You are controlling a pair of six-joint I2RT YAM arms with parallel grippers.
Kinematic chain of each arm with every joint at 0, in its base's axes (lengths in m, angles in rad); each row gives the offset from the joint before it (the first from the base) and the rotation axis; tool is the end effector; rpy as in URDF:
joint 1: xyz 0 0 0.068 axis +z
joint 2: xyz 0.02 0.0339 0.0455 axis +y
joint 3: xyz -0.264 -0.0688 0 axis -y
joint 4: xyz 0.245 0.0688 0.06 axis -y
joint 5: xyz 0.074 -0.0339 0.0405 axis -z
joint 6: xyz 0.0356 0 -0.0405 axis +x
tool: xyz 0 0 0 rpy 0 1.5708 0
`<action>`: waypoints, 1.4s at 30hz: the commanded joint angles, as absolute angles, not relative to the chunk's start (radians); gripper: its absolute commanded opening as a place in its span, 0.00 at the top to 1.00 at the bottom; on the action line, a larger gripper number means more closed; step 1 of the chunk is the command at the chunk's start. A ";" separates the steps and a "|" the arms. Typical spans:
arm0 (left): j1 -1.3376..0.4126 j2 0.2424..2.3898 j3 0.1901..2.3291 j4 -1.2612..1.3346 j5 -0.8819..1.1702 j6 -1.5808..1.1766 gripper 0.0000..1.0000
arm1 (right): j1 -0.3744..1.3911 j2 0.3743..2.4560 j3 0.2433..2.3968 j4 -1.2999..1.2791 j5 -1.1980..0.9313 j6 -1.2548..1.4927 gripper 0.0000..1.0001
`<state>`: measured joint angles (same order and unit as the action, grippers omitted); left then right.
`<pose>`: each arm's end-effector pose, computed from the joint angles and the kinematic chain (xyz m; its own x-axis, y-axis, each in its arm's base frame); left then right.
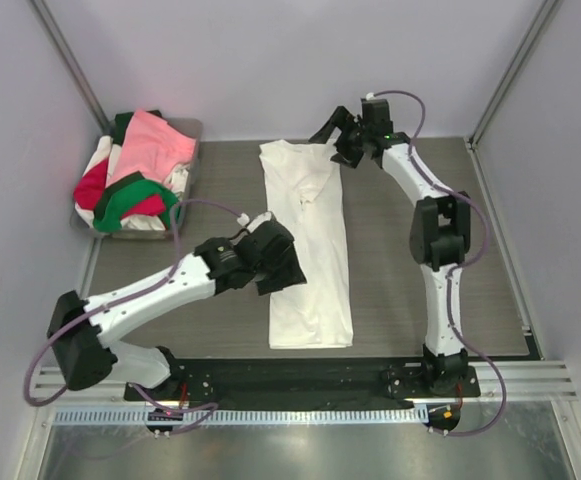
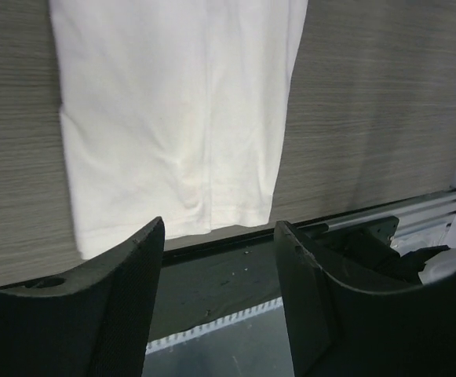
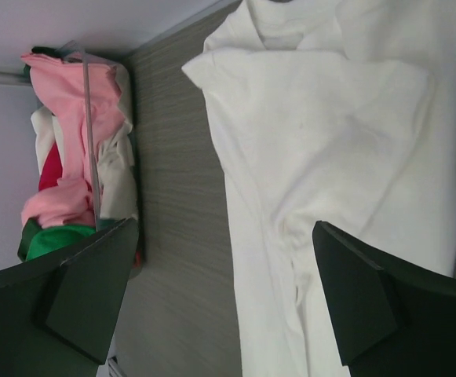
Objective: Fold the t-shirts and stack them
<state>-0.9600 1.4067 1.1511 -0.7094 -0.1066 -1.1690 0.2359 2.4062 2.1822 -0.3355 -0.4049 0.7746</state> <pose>0.1702 -0.2365 0.2801 -0.9021 -0.3072 -0.3032 -0.1290 0.8622 -0.4899 0.5397 0.1442 0.2380 -0.7461 0.4818 -0.4595 -0.0246 0.6697 0.7422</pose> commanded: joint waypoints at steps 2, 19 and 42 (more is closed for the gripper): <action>-0.962 1.254 1.092 -0.845 -0.294 -1.121 0.41 | 0.262 1.952 1.804 -0.426 -0.238 0.684 0.00; -0.962 0.934 0.594 -0.642 -0.232 -1.242 0.38 | 0.781 0.994 0.637 -0.686 0.210 1.110 0.09; -1.089 1.115 0.440 -0.307 -0.169 -1.365 0.39 | 0.966 1.077 0.393 -0.465 0.163 1.238 0.82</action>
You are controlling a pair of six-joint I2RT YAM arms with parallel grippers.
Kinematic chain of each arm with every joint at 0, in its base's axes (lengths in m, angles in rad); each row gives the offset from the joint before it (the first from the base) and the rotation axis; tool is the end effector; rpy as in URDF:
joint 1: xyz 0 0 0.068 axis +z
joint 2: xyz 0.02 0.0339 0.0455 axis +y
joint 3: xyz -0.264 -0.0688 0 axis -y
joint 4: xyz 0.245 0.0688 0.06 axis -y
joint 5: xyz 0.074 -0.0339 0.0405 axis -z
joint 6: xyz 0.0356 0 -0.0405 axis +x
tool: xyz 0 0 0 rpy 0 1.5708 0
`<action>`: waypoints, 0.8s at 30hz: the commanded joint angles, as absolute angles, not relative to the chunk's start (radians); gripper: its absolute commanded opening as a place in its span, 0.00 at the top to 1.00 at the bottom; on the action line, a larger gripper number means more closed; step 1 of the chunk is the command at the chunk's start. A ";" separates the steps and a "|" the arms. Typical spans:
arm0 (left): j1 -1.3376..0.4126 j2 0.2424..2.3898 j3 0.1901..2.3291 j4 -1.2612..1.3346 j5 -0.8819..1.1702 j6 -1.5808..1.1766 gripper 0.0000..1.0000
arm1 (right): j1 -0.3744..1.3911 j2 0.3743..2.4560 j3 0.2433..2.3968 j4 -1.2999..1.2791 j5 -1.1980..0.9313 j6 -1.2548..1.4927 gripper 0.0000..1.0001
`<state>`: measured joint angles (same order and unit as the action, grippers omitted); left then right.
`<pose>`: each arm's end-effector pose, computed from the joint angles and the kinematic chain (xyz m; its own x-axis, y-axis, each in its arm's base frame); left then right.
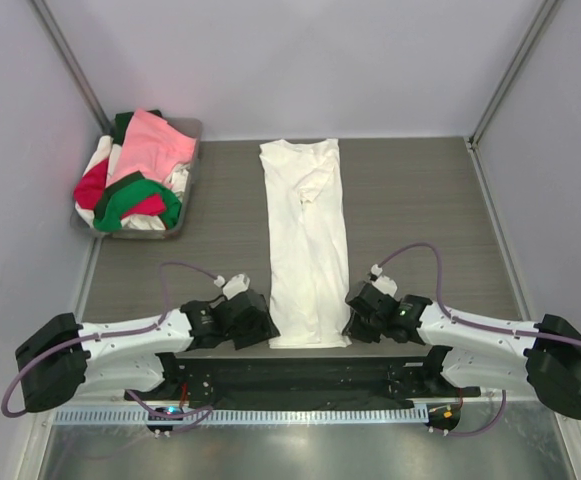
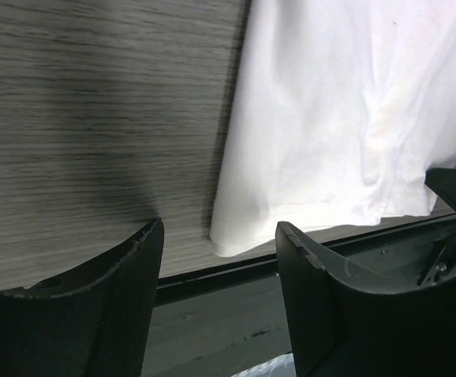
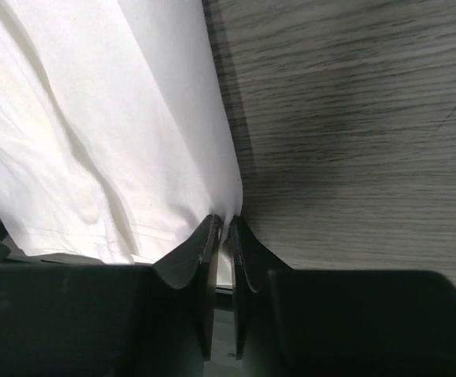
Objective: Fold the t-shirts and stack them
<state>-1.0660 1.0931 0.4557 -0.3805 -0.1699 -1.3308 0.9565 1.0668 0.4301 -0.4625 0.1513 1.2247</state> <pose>0.0964 -0.1621 0.1575 -0.8941 -0.3614 -0.2646 -0.2049 0.8553 -0.4759 0.1051 0.1397 0.1500 -0.8970 0.3417 -0.2804 0.2224 0.8971 0.3818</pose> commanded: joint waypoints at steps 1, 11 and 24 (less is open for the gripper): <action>-1.106 1.120 0.439 -0.301 -0.172 -1.368 0.39 | 0.966 1.077 0.391 -0.463 0.163 1.236 0.83; -1.150 1.219 0.439 -0.288 -0.209 -1.411 0.73 | 0.966 1.066 0.374 -0.463 0.156 1.227 0.99; -1.301 1.118 0.684 -0.677 -0.354 -1.508 1.00 | 1.012 0.951 0.475 -0.655 0.170 1.242 0.99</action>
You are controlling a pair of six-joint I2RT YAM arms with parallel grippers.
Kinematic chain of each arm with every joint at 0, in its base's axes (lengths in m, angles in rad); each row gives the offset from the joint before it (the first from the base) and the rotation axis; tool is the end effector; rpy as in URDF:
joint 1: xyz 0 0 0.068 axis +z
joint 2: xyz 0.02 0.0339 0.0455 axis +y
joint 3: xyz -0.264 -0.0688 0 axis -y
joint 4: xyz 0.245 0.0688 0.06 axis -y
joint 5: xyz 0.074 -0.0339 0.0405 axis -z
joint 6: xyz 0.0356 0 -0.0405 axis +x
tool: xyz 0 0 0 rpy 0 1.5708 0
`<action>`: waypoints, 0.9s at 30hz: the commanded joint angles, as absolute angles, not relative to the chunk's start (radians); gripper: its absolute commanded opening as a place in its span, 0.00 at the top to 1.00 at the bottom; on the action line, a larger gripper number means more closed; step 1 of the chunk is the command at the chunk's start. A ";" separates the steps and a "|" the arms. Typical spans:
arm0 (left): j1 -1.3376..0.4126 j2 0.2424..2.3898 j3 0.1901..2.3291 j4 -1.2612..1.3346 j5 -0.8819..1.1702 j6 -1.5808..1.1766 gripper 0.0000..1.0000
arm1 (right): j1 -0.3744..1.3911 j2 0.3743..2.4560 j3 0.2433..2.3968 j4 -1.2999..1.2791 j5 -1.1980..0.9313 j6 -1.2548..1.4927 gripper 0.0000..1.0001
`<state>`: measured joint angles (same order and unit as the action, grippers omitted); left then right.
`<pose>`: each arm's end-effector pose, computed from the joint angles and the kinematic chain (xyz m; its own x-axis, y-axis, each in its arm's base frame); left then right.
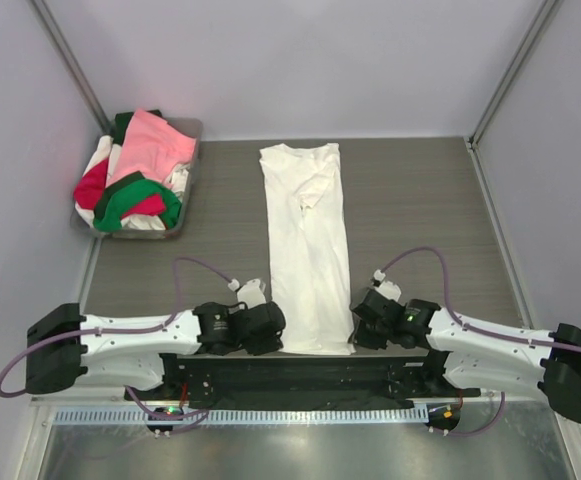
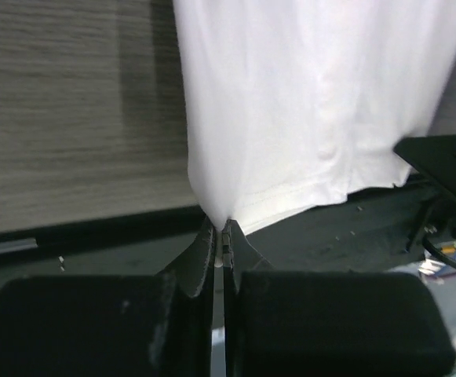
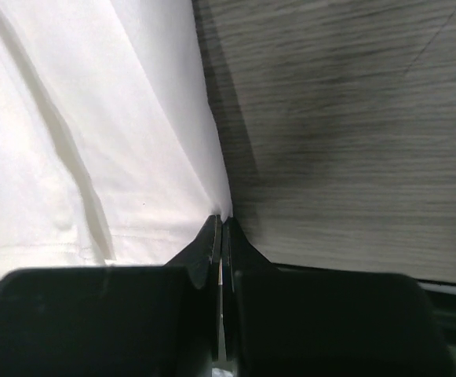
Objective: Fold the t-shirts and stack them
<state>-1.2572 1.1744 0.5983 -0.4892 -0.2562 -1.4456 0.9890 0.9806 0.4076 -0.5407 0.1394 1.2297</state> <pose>0.0730 -0.1958 0.1790 -0.9091 -0.3080 -0.2804 -0.1576 0.8776 -0.4528 0.0919 0.1307 0.1524 -0.9129 0.3103 -0.2651 0.1992 0.9057 0.3742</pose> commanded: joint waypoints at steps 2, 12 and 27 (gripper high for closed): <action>-1.315 1.106 0.707 -0.710 -0.359 -1.516 1.00 | 1.017 0.939 0.518 -0.699 0.192 1.244 0.99; -1.237 1.106 0.891 -0.879 -0.505 -1.386 1.00 | 0.980 1.015 0.794 -0.830 0.418 1.135 0.99; -0.752 1.337 1.172 -0.729 -0.286 -0.985 0.98 | 0.624 1.400 1.210 -0.765 0.376 0.729 0.99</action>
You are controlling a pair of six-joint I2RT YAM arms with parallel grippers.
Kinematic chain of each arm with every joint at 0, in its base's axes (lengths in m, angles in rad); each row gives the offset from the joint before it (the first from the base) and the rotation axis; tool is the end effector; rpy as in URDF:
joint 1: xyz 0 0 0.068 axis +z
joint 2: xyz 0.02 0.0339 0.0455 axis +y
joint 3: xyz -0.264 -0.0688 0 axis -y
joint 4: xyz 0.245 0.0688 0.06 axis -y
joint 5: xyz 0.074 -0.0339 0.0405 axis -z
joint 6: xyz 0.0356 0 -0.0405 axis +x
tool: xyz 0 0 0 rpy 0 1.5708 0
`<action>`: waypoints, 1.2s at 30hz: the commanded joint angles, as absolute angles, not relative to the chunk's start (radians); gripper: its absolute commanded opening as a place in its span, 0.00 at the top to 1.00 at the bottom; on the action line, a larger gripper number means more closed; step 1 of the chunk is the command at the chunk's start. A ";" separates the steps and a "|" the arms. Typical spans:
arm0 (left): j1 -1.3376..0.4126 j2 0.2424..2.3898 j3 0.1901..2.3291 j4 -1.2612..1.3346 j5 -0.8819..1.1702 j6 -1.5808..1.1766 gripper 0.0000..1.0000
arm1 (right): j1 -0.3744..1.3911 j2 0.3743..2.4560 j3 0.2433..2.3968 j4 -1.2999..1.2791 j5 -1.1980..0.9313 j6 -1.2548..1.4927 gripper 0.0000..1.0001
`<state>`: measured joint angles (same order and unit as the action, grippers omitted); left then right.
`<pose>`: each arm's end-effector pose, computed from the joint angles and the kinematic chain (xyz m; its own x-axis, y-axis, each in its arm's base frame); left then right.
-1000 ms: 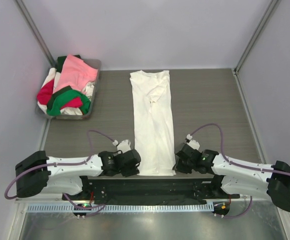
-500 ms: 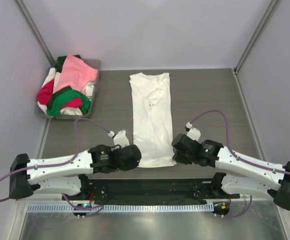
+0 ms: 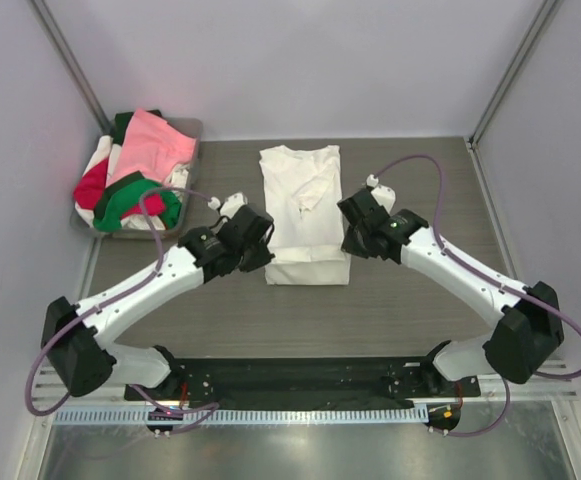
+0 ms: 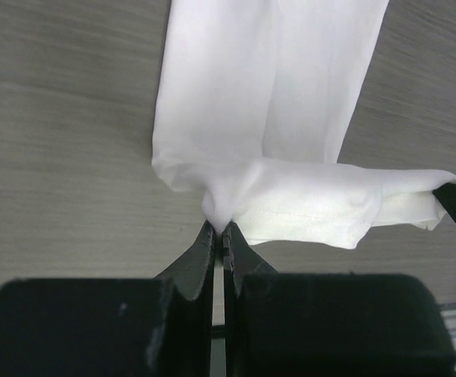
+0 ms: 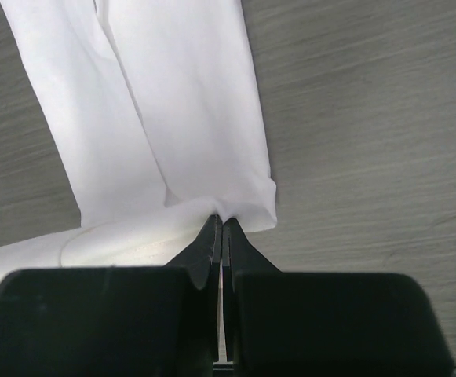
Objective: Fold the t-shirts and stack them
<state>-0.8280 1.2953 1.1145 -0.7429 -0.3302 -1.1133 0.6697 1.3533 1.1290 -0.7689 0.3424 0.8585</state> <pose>0.1877 -0.1873 0.2966 -0.7449 -0.4436 -0.4984 -0.2347 0.8734 -0.4266 0.2222 0.1607 0.2852 -0.7631 0.3052 -0.5697 0.2089 0.9506 0.2294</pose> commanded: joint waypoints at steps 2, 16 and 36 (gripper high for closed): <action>-0.720 1.416 1.228 -0.726 -0.258 -0.959 0.97 | 0.586 1.465 1.259 -0.749 0.354 0.706 0.99; -0.525 1.730 1.396 -0.683 -0.134 -0.847 0.99 | 0.457 1.801 1.459 -0.678 0.249 0.581 0.99; -0.396 2.106 1.828 -0.834 -0.017 -0.822 0.67 | 0.324 2.178 2.000 -0.837 0.119 0.483 0.39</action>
